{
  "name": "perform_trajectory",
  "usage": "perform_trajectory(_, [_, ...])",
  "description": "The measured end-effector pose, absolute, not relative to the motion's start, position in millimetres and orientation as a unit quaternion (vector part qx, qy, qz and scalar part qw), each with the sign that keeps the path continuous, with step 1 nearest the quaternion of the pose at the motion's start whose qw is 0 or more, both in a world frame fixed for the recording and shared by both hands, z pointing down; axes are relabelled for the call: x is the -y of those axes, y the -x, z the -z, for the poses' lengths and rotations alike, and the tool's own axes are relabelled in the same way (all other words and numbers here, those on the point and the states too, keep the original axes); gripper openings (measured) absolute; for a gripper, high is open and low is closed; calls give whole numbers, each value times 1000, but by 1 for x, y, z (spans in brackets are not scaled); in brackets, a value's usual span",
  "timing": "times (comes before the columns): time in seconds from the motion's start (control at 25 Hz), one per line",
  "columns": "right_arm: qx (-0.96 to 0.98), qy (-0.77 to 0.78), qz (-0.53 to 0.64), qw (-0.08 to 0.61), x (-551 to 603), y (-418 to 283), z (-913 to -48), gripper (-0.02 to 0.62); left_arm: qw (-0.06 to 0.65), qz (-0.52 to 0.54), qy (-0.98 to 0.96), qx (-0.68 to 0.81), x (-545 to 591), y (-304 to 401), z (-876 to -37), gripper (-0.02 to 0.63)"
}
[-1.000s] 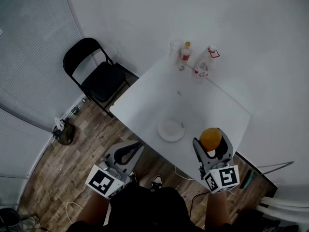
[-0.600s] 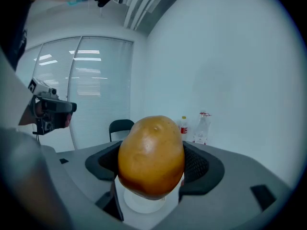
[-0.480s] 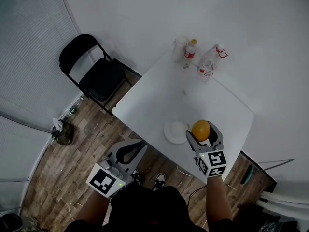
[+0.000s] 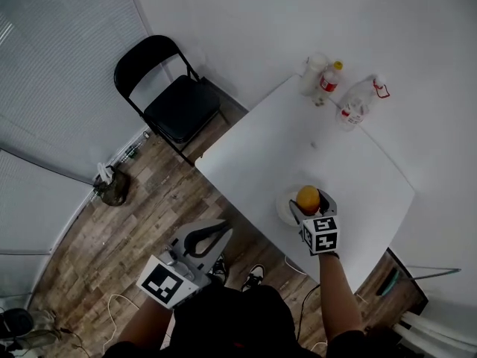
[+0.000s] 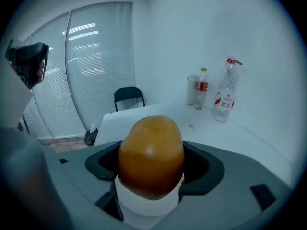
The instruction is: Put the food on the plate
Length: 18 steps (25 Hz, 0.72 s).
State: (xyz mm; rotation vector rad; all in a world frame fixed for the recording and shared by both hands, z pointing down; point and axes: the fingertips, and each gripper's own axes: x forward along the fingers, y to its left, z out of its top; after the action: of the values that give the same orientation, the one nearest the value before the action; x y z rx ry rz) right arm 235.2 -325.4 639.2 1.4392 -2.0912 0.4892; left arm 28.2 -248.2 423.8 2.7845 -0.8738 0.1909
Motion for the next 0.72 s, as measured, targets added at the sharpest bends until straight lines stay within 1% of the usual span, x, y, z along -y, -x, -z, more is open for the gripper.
perform_trajectory(0.12, [769, -525, -197, 306, 328, -233, -669, 375, 118, -68, -942, 307, 250, -21, -430, 41])
perform_trajectory(0.24, [765, -517, -208, 322, 326, -230, -687, 375, 125, -71, -938, 316, 250, -15, -435, 41])
perform_trajectory(0.56, [751, -511, -228, 350, 325, -231, -713, 374, 133, -74, -936, 316, 253, -17, -443, 41])
perform_trajectory(0.72, [752, -505, -210, 367, 326, -228, -715, 376, 137, -75, -935, 319, 254, -15, -444, 42])
